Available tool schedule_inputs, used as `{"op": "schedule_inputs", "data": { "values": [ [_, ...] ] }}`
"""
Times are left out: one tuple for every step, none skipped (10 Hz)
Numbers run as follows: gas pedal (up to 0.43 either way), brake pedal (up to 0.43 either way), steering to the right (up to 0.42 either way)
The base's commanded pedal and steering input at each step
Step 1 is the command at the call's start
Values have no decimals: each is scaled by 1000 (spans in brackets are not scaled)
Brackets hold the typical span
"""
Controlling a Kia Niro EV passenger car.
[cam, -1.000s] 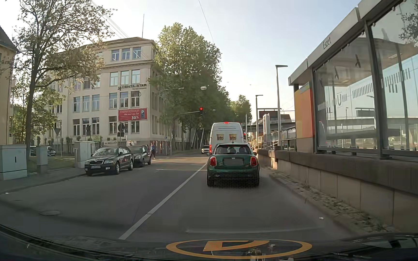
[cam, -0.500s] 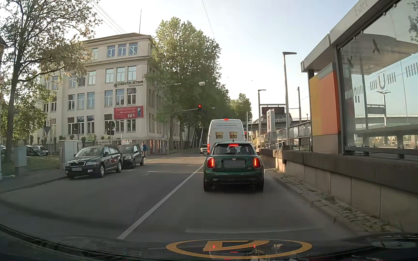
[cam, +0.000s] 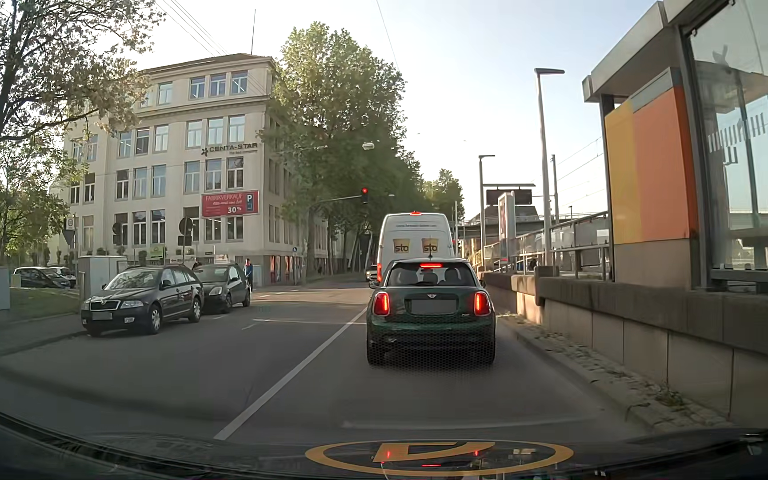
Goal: Follow the waypoints while adhering to traffic rules and regulations
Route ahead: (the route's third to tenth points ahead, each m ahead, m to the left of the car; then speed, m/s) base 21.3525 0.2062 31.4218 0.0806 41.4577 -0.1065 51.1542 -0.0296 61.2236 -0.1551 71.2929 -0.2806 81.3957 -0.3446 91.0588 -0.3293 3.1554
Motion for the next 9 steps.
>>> {"op": "schedule_inputs", "data": {
  "values": [
    [0,195,0],
    [0,201,0],
    [0,207,-1],
    [0,213,0],
    [0,226,0],
    [0,232,0],
    [0,238,0],
    [0,238,0],
    [0,238,-1]
  ]
}}
